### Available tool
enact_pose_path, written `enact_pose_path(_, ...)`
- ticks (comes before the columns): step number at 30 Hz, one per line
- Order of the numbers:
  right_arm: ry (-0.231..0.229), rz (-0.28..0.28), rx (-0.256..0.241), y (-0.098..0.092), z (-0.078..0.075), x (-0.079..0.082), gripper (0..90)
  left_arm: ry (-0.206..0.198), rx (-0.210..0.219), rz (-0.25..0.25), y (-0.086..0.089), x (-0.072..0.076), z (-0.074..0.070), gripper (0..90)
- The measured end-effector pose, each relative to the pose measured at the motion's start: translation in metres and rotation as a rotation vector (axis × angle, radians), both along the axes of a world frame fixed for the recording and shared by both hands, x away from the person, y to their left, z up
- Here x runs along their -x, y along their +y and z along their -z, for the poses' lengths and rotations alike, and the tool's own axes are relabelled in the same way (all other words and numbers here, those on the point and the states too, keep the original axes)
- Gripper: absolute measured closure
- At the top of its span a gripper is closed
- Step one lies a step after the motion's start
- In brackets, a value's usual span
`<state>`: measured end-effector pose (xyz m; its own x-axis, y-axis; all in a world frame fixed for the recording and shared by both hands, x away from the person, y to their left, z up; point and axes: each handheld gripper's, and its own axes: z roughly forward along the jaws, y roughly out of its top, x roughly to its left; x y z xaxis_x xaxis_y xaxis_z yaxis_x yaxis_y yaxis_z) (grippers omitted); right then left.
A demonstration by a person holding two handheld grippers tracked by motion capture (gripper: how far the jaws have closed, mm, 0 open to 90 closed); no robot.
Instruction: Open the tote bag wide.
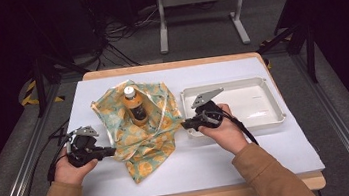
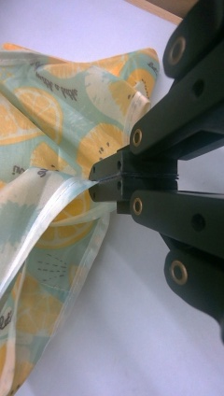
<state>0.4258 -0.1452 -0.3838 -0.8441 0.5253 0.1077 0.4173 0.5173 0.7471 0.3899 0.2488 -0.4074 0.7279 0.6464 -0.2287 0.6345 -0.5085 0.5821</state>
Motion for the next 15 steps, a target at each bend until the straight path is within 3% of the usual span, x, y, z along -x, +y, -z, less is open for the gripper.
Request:
enact_pose_path(4,0.005,-0.007,0.009,0.002,0.001,0.0,86.9,-0.019,0.022,-0.004,0.002,0.002,-0.005,86.5)
enact_pose_path(5,0.0,-0.009,0.004,0.002,0.0,0.001,85.7,-0.029,0.034,-0.009,0.004,0.003,-0.008,82.1)
enact_pose_path(7,-0.004,-0.01,-0.009,0.002,-0.003,0.001,83.3,-0.04,0.046,-0.029,0.007,0.003,-0.013,62.9)
enact_pose_path(8,-0.011,-0.009,-0.024,0.001,-0.006,0.001,79.8,-0.043,0.061,-0.042,0.01,0.004,-0.016,62.9)
enact_pose_path(9,-0.026,0.003,-0.061,-0.001,-0.012,0.002,72.2,-0.057,0.075,-0.054,0.013,0.006,-0.024,54.4)
enact_pose_path(10,-0.026,0.003,-0.061,-0.001,-0.012,0.002,72.2,-0.057,0.075,-0.054,0.013,0.006,-0.024,51.8)
enact_pose_path(15,-0.075,0.013,-0.124,-0.003,-0.035,0.002,55.8,-0.118,0.138,-0.089,0.024,0.008,-0.046,47.1)
